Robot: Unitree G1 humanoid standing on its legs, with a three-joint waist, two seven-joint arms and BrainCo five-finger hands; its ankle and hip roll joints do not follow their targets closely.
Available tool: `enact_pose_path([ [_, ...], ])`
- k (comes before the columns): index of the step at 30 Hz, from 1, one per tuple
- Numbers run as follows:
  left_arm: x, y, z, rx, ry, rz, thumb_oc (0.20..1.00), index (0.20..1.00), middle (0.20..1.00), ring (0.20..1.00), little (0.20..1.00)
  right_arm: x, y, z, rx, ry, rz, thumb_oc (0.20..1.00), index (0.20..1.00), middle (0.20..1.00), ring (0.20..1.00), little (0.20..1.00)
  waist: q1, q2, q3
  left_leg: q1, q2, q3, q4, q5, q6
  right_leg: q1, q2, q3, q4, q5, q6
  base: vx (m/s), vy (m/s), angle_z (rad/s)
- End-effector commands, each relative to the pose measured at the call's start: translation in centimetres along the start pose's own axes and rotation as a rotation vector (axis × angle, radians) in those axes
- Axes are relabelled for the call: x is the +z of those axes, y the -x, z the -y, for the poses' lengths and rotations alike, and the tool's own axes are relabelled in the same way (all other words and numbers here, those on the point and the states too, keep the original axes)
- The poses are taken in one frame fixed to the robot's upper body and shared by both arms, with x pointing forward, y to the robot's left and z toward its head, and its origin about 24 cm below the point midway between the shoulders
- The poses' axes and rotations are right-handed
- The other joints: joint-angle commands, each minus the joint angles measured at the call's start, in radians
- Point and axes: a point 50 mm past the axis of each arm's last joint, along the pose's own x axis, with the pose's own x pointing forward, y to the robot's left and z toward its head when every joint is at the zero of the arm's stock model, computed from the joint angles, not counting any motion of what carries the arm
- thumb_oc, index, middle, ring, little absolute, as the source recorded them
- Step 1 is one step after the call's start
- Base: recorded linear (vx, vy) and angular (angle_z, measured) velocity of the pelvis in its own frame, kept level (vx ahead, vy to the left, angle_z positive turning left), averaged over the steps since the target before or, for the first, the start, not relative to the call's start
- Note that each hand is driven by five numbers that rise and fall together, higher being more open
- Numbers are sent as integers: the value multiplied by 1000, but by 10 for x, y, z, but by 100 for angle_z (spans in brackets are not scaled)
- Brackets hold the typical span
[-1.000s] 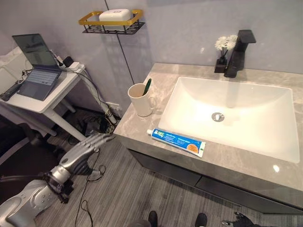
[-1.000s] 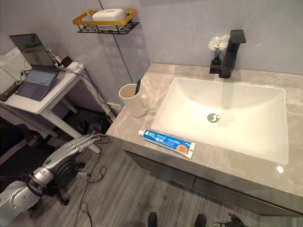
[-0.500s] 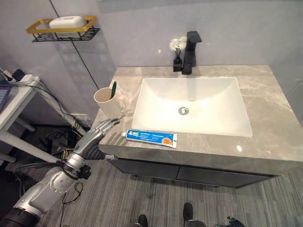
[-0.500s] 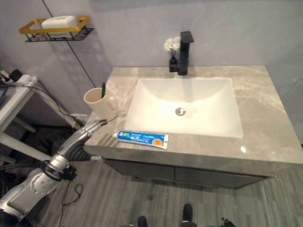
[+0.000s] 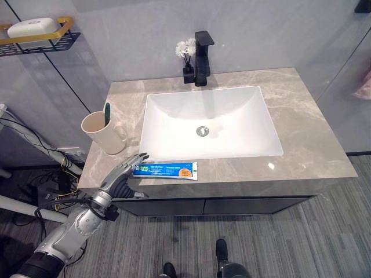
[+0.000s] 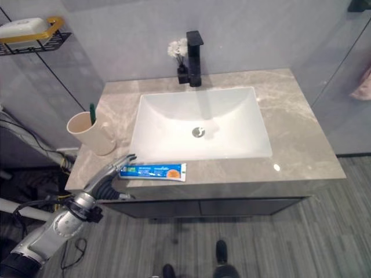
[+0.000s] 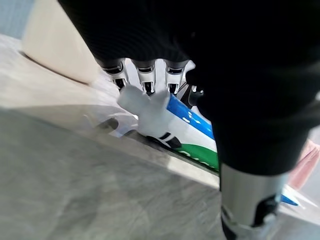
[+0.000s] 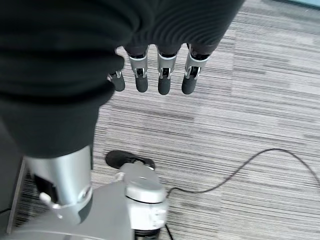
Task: Put brush and paste in cup on sink, flatten towel.
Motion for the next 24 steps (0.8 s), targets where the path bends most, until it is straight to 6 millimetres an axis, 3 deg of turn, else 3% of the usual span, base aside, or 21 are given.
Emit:
enact_pose_path([
  [1, 7, -17, -30, 139, 13, 54, 1000, 1000, 1000, 1000, 1000, 12, -3, -10, 28, -29, 24, 1000, 1000, 1000, 1000, 1000, -22, -35, -1, -21, 37, -57, 3, 39, -46, 65, -62, 33, 8, -38, 75, 41, -6, -7],
  [5, 5, -17, -35, 181, 92, 30, 1000, 1000, 1000, 1000, 1000, 10, -2, -11, 38, -28, 16, 1000, 1000, 1000, 1000, 1000, -24, -36, -3, -15, 37, -53, 3, 36, -45, 67, -62, 37, 8, -39, 75, 31, -3, -8],
  [10, -4, -16, -37, 253, 352, -35, 1000, 1000, 1000, 1000, 1000, 8, -2, -11, 49, -19, 1, 1000, 1000, 1000, 1000, 1000, -25, -34, -1, -11, 38, -49, 3, 36, -45, 66, -61, 44, 8, -37, 71, 38, -1, -1],
  [24, -7, -20, -46, 236, 246, -43, 1000, 1000, 1000, 1000, 1000, 34, -5, -12, 67, -11, 91, 1000, 1000, 1000, 1000, 1000, -25, -35, 32, -40, 40, -45, 3, 44, -46, 26, -57, 60, 16, -32, 72, 1, -3, -3],
])
